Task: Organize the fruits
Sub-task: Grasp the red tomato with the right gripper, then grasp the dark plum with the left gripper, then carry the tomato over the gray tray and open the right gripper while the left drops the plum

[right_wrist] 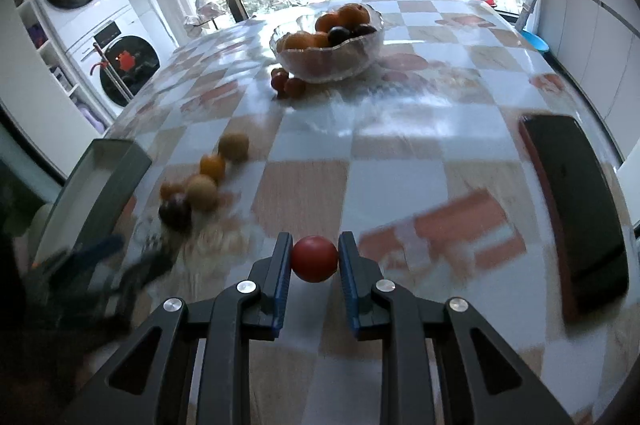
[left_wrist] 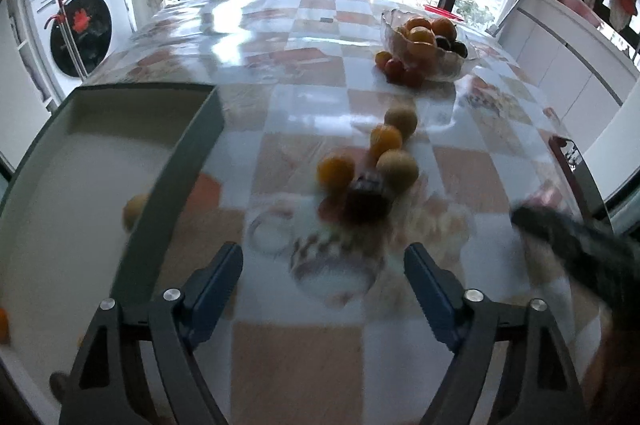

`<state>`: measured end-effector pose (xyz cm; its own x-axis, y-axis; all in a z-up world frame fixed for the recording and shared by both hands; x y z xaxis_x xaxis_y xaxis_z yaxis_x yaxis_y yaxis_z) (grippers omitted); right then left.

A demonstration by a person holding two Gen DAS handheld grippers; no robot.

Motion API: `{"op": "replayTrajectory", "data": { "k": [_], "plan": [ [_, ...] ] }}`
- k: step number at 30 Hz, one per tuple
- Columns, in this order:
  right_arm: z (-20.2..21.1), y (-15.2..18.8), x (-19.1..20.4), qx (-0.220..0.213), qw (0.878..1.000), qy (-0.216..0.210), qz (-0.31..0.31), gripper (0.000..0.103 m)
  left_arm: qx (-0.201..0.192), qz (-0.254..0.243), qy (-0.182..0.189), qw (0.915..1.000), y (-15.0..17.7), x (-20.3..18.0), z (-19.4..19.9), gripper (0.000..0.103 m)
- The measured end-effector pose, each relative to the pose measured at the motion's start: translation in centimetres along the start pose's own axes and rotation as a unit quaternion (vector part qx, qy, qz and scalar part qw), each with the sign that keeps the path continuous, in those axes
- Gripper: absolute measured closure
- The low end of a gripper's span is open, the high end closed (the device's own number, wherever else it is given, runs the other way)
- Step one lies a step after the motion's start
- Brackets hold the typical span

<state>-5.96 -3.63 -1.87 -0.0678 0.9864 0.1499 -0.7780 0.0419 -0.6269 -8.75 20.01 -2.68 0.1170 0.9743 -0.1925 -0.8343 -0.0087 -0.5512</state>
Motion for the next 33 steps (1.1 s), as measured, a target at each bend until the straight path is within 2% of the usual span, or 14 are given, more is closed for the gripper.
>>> {"op": "replayTrajectory", "data": {
  "k": [1,6,7,8,11,14,19,24,28,33],
  "plan": [
    [0.3,0.4,-0.1,0.001,1.0,-0.002,-0.001,0.077,0.007,0.0,0.001,1.0,-0.2,-0.2,-0.5,0.028],
    [1.2,2.0,-0.6,0.003,1.0,-0.008,-0.007,0.077,0.002,-0.004,-0.014,0.9999,-1.4,-0.7,-1.5,0.029],
    [1.2,2.1,-0.5,0.004,1.0,-0.009,-0.008,0.077,0.002,-0.002,-0.015,0.9999,-1.6,-0.7,-1.6,0.032],
    [1.2,2.3,-0.5,0.006,1.0,-0.009,-0.008,0.077,0.001,-0.001,-0.02,0.9998,-1.7,-0.7,-1.6,0.041],
    [1.3,2.6,-0.4,0.009,1.0,-0.01,-0.008,0.077,-0.003,0.002,-0.026,0.9997,-1.9,-0.6,-1.6,0.046],
    [1.5,2.9,-0.4,0.01,1.0,-0.009,-0.006,0.077,-0.008,-0.001,0.007,0.9999,-1.8,-1.2,-1.3,0.072],
    [2.1,3.2,0.1,0.012,1.0,-0.008,-0.002,0.077,-0.009,-0.019,0.016,0.9997,-1.2,-1.7,0.0,0.073],
    [2.7,3.3,1.2,0.017,1.0,-0.014,0.005,0.077,-0.03,-0.028,0.021,0.9989,-0.5,-0.6,3.5,0.073],
    [3.4,3.1,3.3,0.018,0.999,-0.021,0.021,0.077,-0.046,-0.015,0.015,0.9987,-0.4,2.2,6.3,0.073],
    [4.6,2.6,7.8,0.015,0.998,-0.038,0.054,0.077,-0.06,0.0,0.0,0.9982,-0.1,7.1,9.2,0.073]
  ]
}}
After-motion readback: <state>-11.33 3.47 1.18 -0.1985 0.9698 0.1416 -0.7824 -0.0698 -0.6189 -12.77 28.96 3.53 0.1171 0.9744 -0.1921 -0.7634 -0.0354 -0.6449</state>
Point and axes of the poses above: each gripper's, at about its wrist camera, not at the fingertips, and z roughly against the way its jaws point, x to its left, y to its underside, the point moved 7 cm from there along -z, roughly the way its jaws point, and after that the axes turned 7 degrees about y, right-handed, at the moved point
